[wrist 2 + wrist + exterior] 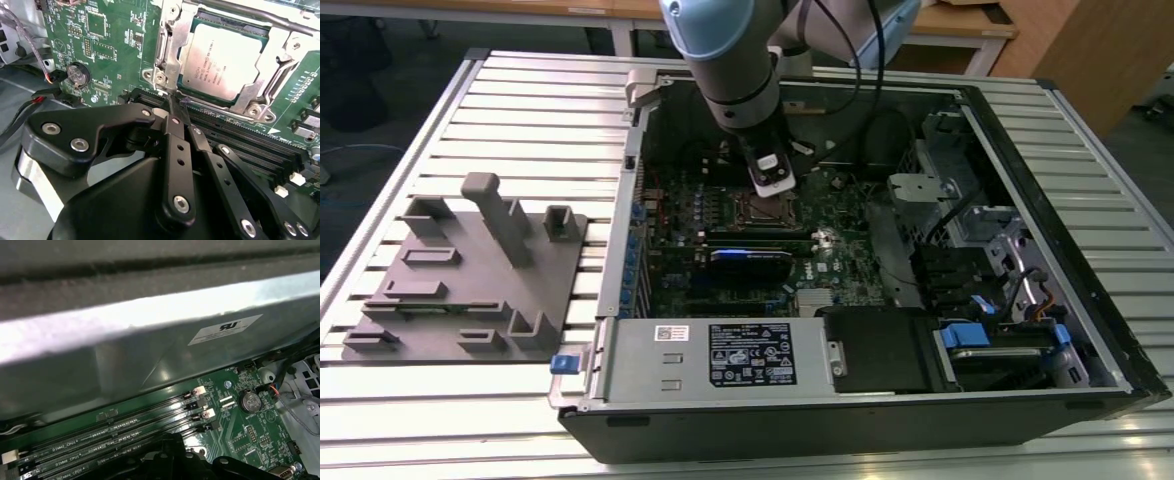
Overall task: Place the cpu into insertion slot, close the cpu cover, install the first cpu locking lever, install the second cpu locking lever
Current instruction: 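Install the first cpu locking lever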
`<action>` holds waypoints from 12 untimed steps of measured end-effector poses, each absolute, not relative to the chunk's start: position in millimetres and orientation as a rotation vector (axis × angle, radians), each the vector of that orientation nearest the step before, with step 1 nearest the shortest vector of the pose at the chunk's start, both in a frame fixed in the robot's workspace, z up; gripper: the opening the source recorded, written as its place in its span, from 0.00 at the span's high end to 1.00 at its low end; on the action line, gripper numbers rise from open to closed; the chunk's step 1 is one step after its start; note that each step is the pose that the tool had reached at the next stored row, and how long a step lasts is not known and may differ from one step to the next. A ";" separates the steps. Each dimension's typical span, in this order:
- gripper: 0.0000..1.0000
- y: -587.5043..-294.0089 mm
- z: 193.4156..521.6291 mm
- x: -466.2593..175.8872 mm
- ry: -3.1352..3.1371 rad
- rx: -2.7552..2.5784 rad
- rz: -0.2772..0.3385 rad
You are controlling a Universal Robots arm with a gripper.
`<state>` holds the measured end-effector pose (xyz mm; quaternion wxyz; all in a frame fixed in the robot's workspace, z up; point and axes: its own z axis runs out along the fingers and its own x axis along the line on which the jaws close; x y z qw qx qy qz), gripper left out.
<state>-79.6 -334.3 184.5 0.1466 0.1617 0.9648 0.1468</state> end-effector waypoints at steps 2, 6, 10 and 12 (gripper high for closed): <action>0.90 -334.3 184.3 -79.2 2.777 0.465 0.422; 0.90 -334.4 184.1 -78.9 2.777 0.465 0.422; 0.90 -334.6 184.0 -78.5 2.777 0.465 0.423; 0.90 -335.3 184.0 -78.0 2.777 0.465 0.422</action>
